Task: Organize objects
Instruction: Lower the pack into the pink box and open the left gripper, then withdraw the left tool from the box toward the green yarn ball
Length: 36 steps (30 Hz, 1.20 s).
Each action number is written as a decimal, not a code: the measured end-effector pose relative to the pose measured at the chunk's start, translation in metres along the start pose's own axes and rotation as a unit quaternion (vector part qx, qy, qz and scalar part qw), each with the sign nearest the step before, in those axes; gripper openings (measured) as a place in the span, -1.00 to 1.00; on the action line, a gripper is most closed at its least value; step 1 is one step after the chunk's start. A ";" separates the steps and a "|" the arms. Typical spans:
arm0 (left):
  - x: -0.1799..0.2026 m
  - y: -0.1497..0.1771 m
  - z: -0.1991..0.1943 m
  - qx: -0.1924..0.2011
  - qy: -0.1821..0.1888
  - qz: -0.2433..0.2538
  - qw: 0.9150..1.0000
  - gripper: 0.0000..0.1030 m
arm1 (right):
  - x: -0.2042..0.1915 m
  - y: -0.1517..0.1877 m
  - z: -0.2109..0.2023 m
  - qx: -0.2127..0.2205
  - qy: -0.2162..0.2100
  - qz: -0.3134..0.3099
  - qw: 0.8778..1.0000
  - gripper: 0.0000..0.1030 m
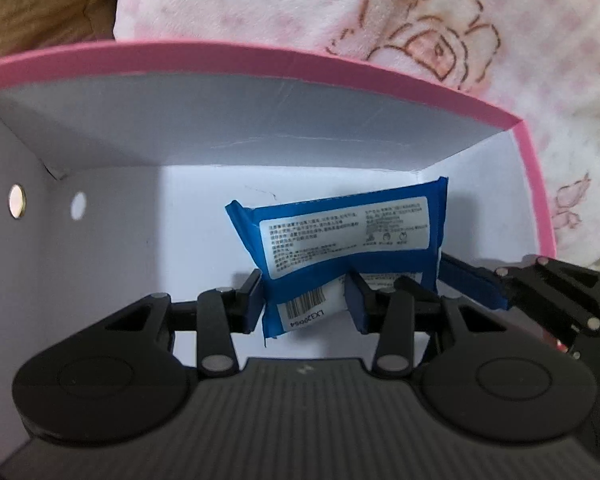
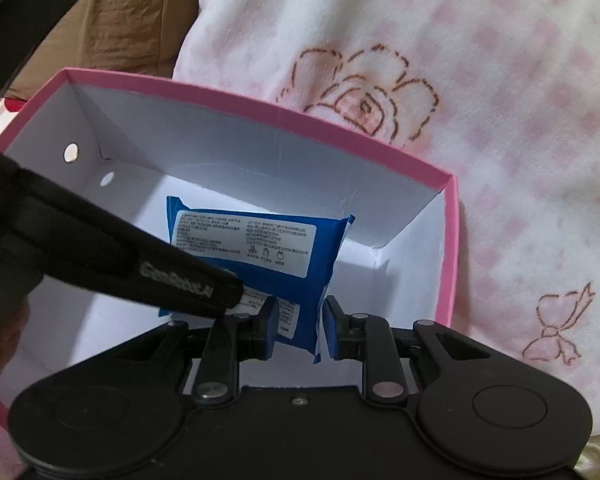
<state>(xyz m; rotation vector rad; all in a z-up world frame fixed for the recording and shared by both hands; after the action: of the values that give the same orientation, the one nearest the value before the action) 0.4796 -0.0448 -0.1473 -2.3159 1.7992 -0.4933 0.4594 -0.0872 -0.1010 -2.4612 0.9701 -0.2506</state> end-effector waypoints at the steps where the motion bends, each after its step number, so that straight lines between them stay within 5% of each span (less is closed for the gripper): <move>1: 0.001 -0.001 0.000 0.003 -0.003 -0.002 1.000 -0.19 | 0.001 0.001 0.002 -0.003 -0.003 0.002 1.000 -0.51; 8: 0.003 -0.005 -0.004 0.026 -0.007 -0.017 0.999 -0.26 | 0.005 -0.001 -0.006 0.027 0.011 -0.005 1.000 -0.49; 10: 0.004 -0.005 -0.009 0.035 -0.017 -0.014 0.999 -0.25 | -0.002 0.001 -0.015 0.039 0.020 -0.031 0.999 -0.16; 12: 0.006 -0.003 -0.016 0.039 -0.012 -0.007 0.999 -0.24 | -0.005 0.005 -0.027 0.053 0.022 -0.034 0.998 -0.09; 22: 0.012 0.025 -0.084 0.061 -0.010 0.063 0.996 -0.18 | -0.013 0.018 -0.081 0.098 -0.088 0.039 0.991 -0.10; 34: -0.028 0.080 -0.163 0.079 -0.021 0.097 0.992 0.03 | -0.048 0.052 -0.139 0.112 -0.107 0.032 0.987 -0.08; 36: -0.031 0.087 -0.173 0.087 -0.029 0.105 0.990 0.17 | -0.052 0.056 -0.149 0.121 -0.109 0.033 0.986 0.13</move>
<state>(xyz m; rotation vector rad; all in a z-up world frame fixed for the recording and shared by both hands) 0.3320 -0.0259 -0.0200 -1.9802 1.8650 -0.5200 0.3383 -0.1411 0.0007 -2.1791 0.8718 -0.0695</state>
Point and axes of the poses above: each gripper's, at about its wrist camera, not at the fingertips, and z roughly the way its jaws point, x to its right, y to its underside, the point moved 7 cm from there along z, roughly the way its jaws point, and after that the axes turned 13 degrees about -y, right-handed, at the moved point
